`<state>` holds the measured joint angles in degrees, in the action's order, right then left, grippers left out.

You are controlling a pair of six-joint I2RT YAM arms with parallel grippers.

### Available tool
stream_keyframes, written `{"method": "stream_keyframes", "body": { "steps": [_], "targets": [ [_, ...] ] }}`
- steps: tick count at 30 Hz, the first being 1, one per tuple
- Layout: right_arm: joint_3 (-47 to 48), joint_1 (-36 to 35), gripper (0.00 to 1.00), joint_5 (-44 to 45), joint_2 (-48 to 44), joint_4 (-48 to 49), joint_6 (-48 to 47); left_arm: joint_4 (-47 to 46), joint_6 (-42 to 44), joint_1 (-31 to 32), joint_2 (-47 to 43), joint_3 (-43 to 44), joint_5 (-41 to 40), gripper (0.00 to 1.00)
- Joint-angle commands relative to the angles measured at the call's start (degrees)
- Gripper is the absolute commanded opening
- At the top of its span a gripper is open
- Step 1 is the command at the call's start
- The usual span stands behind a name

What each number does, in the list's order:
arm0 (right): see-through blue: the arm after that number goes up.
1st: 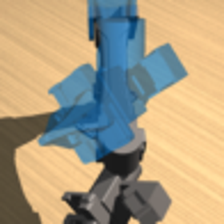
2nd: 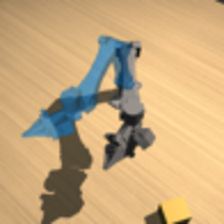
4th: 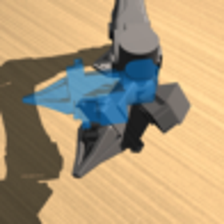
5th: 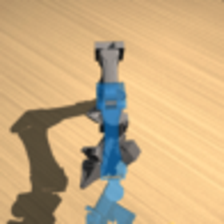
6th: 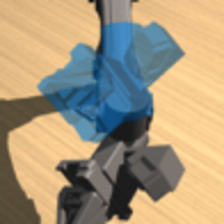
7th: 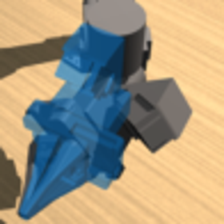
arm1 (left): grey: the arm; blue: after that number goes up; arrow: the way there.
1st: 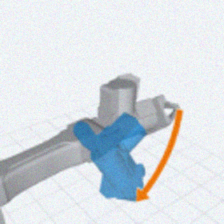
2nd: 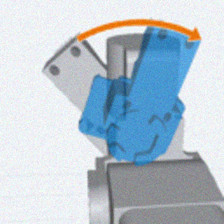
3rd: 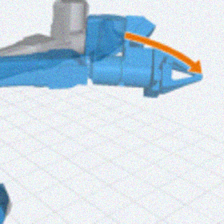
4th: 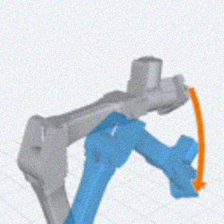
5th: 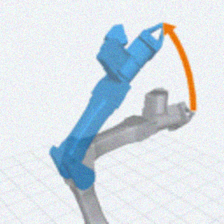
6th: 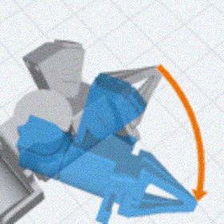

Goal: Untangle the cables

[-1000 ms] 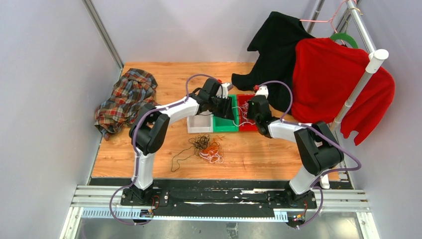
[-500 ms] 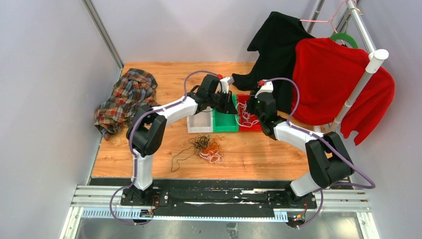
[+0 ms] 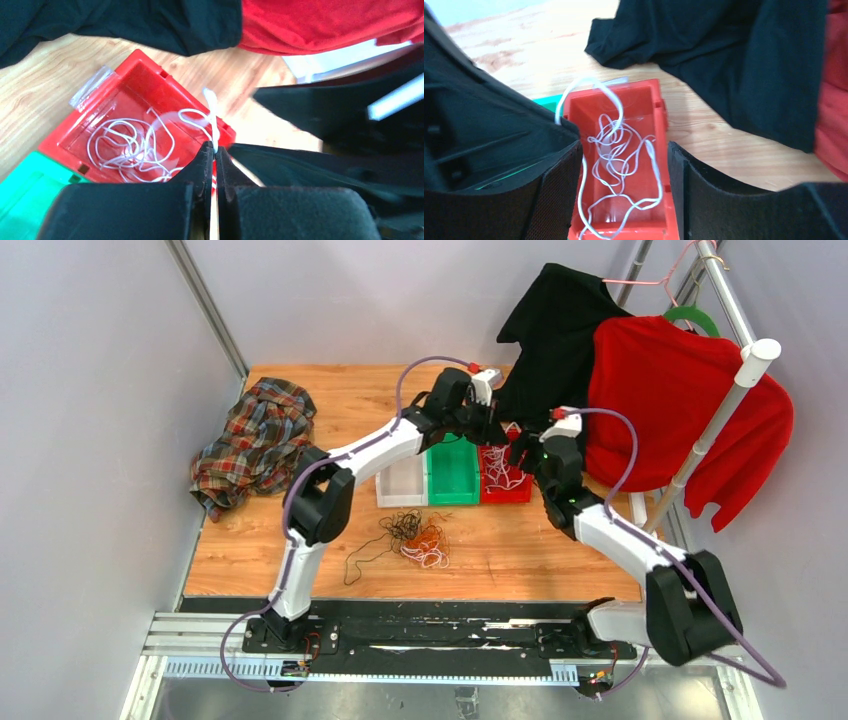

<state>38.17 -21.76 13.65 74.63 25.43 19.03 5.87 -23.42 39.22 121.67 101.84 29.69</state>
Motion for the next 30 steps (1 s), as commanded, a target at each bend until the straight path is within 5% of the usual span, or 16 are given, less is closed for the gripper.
{"method": "stream_keyframes", "body": {
  "steps": [1, 15, 20, 27, 30],
  "targets": [
    [-4.0, 2.0, 0.62, 7.5, -8.0, -3.2, 2.2, 5.7, 5.6, 1.1, 6.6, 5.8, -5.8, 0.01],
    [-5.2, 4.4, 0.62, 18.0, -15.5, -13.4, 5.3, 13.7, 19.1, 4.4, 10.4, 9.6, -16.9, 0.01],
    [-5.1, 4.4, 0.63, 17.7, -17.3, -13.8, 4.5, 15.2, 20.6, 4.7, 10.1, 12.3, -16.0, 0.33],
    [-4.8, 4.4, 0.63, 16.5, -18.4, -13.7, 5.6, 17.0, 27.5, 4.7, 5.4, 11.6, -17.9, 0.43],
    [-4.7, 4.4, 0.65, 14.8, -18.7, -13.4, 4.8, 21.1, 28.9, 4.5, 3.4, 12.7, -17.4, 0.60]
  ]
}}
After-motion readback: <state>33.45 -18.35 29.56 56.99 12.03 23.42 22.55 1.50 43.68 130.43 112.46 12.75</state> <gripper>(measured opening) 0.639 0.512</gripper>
